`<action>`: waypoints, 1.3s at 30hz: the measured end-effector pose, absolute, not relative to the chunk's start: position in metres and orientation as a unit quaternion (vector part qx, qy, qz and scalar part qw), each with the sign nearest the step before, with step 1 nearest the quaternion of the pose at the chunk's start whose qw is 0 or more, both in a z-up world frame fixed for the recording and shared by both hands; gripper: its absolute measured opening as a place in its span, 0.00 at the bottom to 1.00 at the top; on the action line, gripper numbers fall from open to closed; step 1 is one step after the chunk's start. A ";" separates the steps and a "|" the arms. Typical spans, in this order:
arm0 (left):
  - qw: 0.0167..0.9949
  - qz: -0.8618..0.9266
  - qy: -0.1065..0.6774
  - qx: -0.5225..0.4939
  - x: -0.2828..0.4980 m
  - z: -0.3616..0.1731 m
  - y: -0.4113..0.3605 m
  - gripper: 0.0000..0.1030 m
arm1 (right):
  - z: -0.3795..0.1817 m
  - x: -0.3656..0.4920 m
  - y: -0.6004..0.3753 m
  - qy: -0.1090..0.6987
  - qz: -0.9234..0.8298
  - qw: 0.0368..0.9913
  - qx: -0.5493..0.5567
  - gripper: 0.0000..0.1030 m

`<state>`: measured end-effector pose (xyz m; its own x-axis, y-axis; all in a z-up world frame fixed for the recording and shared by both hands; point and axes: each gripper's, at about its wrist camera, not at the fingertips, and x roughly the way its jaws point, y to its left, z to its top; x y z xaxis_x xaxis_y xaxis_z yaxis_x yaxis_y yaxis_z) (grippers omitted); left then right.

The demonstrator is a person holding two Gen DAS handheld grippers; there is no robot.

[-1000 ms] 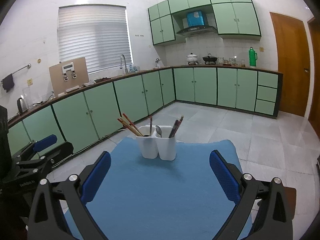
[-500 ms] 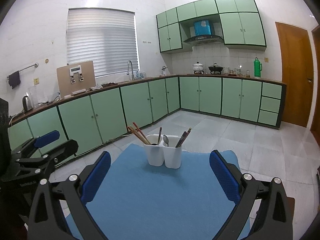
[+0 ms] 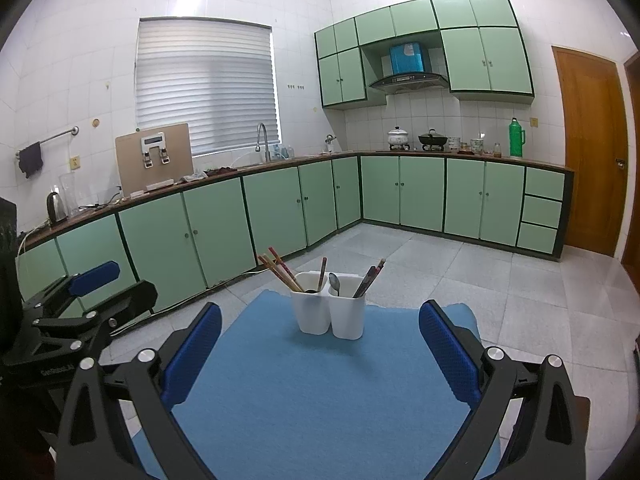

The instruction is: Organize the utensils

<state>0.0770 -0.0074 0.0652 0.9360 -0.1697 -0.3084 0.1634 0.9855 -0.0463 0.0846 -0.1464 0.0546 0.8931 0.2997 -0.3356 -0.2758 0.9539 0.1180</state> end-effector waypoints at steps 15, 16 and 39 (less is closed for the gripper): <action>0.984 -0.083 0.159 -0.008 0.073 0.068 -0.002 0.93 | 0.056 0.085 -0.146 0.178 0.148 0.972 0.033 0.94; 0.984 -0.083 0.158 -0.008 0.074 0.068 -0.003 0.93 | 0.056 0.085 -0.146 0.178 0.148 0.972 0.034 0.94; 0.984 -0.081 0.161 -0.007 0.077 0.069 0.007 0.93 | 0.053 0.084 -0.146 0.182 0.148 0.972 0.033 0.94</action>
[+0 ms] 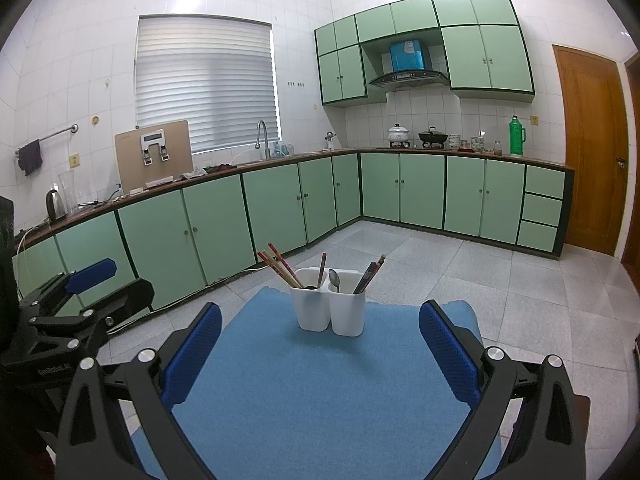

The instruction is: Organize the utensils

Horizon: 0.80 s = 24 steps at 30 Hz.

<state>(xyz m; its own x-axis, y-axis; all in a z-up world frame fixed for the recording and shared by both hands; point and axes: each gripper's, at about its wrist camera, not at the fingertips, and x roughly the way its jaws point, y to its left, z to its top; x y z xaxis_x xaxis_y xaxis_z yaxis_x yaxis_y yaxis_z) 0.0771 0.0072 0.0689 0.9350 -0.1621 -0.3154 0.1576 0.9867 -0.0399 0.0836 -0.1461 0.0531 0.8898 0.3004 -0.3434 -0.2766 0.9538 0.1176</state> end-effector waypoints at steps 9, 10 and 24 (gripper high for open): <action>0.984 -0.081 0.161 -0.007 0.078 0.069 0.008 0.93 | 0.053 0.085 -0.146 0.182 0.150 0.971 0.032 0.94; 0.983 -0.081 0.161 -0.007 0.078 0.069 0.009 0.93 | 0.053 0.085 -0.146 0.182 0.150 0.971 0.032 0.94; 0.983 -0.082 0.164 -0.008 0.079 0.067 0.005 0.93 | 0.051 0.085 -0.145 0.184 0.150 0.971 0.031 0.94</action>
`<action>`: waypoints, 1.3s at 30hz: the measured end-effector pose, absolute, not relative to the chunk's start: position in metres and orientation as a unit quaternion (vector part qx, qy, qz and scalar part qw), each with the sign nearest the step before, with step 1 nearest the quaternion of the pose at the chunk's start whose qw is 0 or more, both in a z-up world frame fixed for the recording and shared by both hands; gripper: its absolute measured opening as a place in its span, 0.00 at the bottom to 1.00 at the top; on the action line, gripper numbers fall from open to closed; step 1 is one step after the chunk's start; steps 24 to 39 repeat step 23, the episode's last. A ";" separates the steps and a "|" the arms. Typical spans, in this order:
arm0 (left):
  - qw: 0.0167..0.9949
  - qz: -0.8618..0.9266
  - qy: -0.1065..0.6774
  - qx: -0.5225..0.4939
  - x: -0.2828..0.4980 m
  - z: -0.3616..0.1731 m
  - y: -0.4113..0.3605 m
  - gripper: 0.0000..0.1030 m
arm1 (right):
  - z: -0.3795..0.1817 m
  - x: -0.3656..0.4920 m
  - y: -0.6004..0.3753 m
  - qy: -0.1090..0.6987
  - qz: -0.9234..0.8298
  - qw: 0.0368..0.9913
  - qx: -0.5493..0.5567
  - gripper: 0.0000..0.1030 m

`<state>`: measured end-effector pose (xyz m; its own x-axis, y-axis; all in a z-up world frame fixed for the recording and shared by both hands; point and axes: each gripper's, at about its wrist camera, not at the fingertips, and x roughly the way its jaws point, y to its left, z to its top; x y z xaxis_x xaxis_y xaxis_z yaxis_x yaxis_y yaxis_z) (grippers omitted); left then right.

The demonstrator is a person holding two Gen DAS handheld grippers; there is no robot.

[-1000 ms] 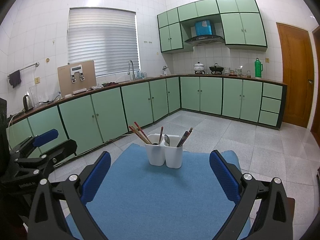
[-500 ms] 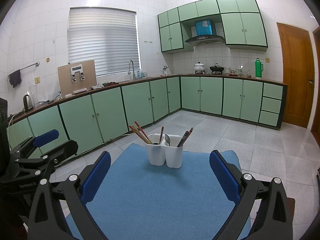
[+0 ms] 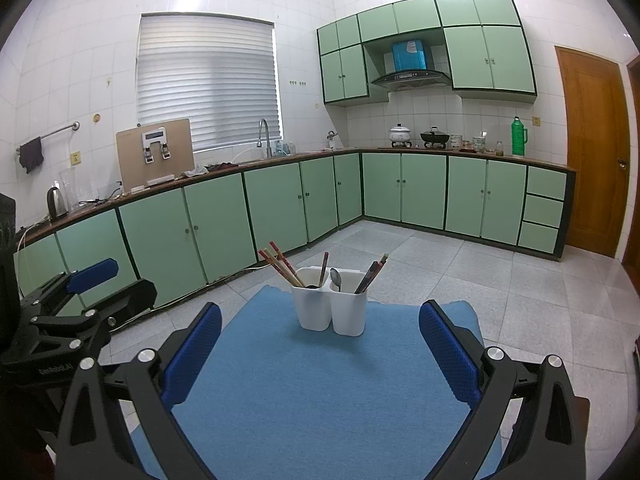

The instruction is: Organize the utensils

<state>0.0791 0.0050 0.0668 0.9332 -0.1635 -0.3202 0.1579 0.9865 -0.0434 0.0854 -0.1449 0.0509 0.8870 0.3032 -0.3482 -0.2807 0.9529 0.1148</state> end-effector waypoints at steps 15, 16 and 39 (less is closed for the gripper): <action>0.982 -0.086 0.169 -0.017 0.082 0.060 0.006 0.93 | 0.048 0.090 -0.149 0.189 0.149 0.970 0.029 0.94; 0.982 -0.086 0.169 -0.017 0.082 0.061 0.005 0.93 | 0.048 0.090 -0.149 0.190 0.149 0.970 0.029 0.94; 0.982 -0.084 0.169 -0.017 0.083 0.062 0.003 0.93 | 0.048 0.090 -0.150 0.189 0.149 0.970 0.029 0.94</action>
